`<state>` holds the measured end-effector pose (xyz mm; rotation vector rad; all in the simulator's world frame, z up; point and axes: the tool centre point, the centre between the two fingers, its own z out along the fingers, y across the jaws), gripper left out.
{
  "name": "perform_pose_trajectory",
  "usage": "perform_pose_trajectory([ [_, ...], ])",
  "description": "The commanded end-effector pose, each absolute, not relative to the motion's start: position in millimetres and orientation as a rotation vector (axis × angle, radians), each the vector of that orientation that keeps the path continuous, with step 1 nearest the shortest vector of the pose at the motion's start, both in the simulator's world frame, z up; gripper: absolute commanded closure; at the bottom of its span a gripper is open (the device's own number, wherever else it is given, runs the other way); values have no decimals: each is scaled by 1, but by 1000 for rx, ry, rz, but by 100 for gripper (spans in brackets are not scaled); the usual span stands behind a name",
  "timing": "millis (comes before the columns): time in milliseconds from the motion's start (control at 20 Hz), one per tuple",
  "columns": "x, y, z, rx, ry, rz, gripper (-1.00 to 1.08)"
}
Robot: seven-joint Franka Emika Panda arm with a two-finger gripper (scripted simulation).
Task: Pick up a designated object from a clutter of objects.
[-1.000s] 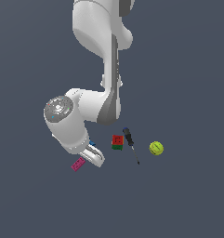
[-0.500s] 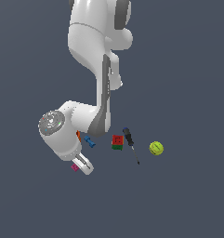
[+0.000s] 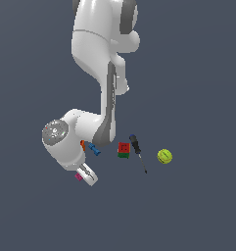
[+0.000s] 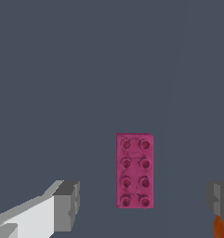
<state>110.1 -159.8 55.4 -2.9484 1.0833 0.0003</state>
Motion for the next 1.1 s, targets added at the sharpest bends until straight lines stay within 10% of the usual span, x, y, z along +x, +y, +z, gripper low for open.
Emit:
perform_pose_trajectory([
  [0,109,-160,46,-2948,1085,2,-92],
  [550,110,-161,12,-2947,1088,0,-92],
  [600,110,-161,12,-2947,1088,0,108],
  [1050,110,-161,12,-2947,1088,0,108],
])
